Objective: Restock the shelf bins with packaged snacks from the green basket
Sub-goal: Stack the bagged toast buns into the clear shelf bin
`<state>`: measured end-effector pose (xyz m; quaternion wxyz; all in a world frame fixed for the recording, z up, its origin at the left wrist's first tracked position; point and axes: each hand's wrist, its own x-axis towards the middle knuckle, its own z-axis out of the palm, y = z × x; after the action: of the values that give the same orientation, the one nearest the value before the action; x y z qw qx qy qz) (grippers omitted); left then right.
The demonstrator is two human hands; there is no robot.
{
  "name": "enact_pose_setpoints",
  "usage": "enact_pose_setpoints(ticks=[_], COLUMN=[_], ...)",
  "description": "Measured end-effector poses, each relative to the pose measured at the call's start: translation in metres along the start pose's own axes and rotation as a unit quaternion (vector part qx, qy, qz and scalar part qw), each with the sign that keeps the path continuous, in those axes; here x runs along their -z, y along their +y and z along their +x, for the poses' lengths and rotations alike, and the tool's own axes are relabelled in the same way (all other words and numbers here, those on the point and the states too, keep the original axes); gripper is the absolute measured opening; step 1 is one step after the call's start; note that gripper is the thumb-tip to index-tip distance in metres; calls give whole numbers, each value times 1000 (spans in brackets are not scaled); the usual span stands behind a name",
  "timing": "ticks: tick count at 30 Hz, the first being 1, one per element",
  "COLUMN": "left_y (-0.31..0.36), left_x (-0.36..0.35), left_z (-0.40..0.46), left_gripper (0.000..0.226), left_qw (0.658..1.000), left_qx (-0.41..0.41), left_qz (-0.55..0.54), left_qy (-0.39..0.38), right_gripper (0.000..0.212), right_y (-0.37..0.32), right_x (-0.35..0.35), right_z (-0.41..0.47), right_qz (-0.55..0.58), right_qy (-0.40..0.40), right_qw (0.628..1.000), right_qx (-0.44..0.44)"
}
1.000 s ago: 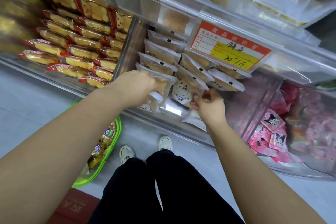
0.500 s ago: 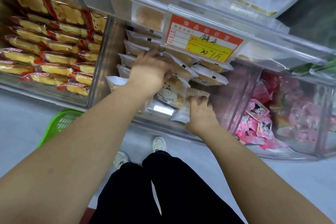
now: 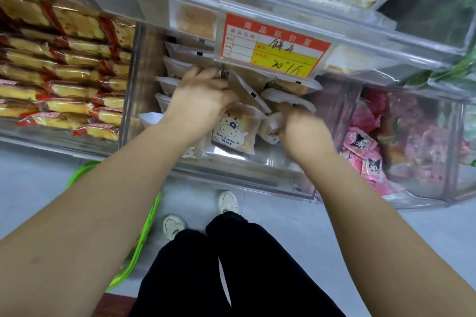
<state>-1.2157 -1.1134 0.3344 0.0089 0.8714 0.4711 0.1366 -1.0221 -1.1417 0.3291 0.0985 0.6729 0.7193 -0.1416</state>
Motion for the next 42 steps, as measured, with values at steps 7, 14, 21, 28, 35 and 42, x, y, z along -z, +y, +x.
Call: enact_pose_setpoints(ticks=[7,14,21,28,35,42], left_y=[2,4,0,40,40,28], left_x=[-19,-26,-19,-33,-39,-33], left_z=[19,22,14,34,52,46], left_gripper=[26,27,20,41,15,18], left_qw=[987,984,995,991,956,907], left_qx=[99,148,66,-2,138,151], left_qz=[47,-2,-66,-71,-222,-350], left_qy=[-120,-97,-36,-110,-134,-180], right_gripper=[22,9,42,44,50,88], right_y=[-3,-3,-4,-3,-18,-15], right_x=[36,32,2,-8,-26,-36], right_z=[-1,6,26,16,-38,-5], right_qz=[-23,-3,7,169,337,469], right_qy=[-169,-205,52,199,170,109], right_qw=[985,979,995,962,916,854], right_qx=[12,-3,-84,-81,-134,-198])
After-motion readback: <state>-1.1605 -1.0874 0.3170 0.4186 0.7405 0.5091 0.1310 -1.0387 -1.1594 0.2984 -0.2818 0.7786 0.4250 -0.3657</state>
